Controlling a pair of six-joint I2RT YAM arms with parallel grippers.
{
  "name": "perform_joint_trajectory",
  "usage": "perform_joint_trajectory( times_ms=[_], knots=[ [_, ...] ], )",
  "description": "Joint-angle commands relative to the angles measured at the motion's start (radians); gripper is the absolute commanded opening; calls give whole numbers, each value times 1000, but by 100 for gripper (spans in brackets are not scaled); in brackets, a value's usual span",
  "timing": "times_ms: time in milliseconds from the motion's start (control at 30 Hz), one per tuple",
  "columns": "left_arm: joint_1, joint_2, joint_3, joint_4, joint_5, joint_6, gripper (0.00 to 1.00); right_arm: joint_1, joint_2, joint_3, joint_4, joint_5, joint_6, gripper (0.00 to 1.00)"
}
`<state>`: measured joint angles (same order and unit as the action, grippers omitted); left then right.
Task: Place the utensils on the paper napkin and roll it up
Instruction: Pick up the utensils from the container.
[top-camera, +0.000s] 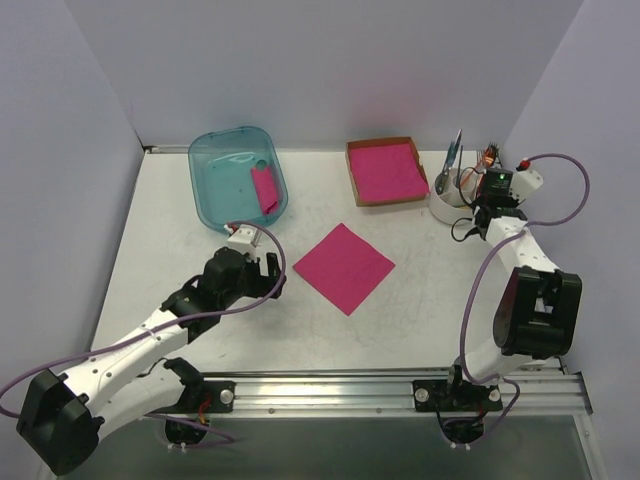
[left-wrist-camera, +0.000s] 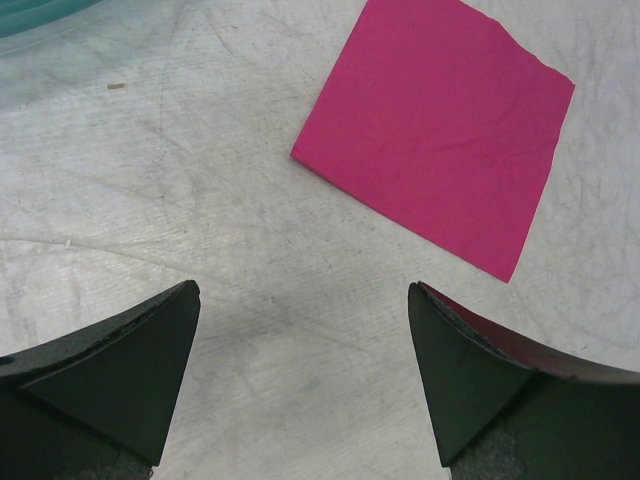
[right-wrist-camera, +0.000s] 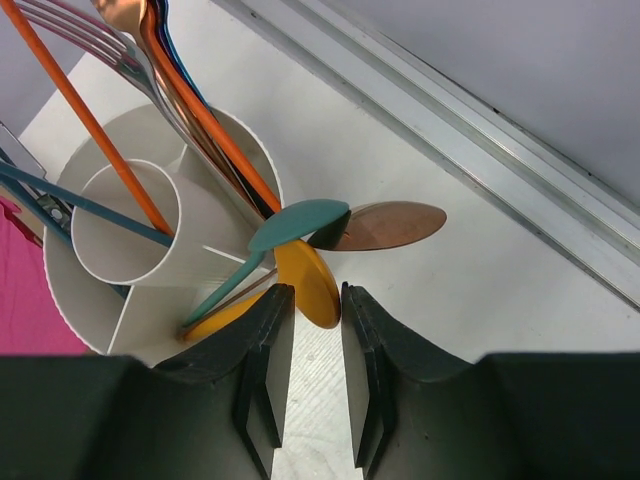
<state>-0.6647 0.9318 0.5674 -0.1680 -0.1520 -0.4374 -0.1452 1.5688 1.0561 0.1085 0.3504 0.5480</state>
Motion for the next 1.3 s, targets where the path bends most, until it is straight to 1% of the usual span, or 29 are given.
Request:
perform_joint_trajectory(
  times_ms=[0, 233, 400, 433, 467, 667, 767, 833, 1167, 1267],
  knots=[
    [-4, 5, 12, 44, 9, 14, 94, -8, 11, 50, -3, 53, -10, 26],
    [-6, -4, 12, 39, 2, 14, 94, -7, 37, 62, -18, 81, -8, 20],
    [-6, -4, 11, 41, 2, 14, 94, -7, 37, 61, -20, 88, -8, 14],
    [-6, 1, 12, 39, 3, 14, 94, -7, 34, 61, -20, 87, -10, 11],
    [-4, 1, 14, 39, 3, 14, 94, -8, 31, 64, -21, 87, -10, 10],
    [-4, 2, 14, 41, 5, 14, 94, -7, 1, 88, -61, 87, -25, 9],
    [-4, 1, 14, 39, 3, 16, 94, -7, -10, 116, -95, 88, -40, 4],
    [-6, 2, 14, 39, 5, 16, 94, -7, -16, 137, -104, 90, -48, 2],
    [-9, 9, 15, 41, 8, 19, 94, -7, -65, 199, -188, 82, -83, 3],
    [-10, 9, 15, 45, 15, 20, 94, -7, -67, 237, -233, 111, -95, 0]
  ],
)
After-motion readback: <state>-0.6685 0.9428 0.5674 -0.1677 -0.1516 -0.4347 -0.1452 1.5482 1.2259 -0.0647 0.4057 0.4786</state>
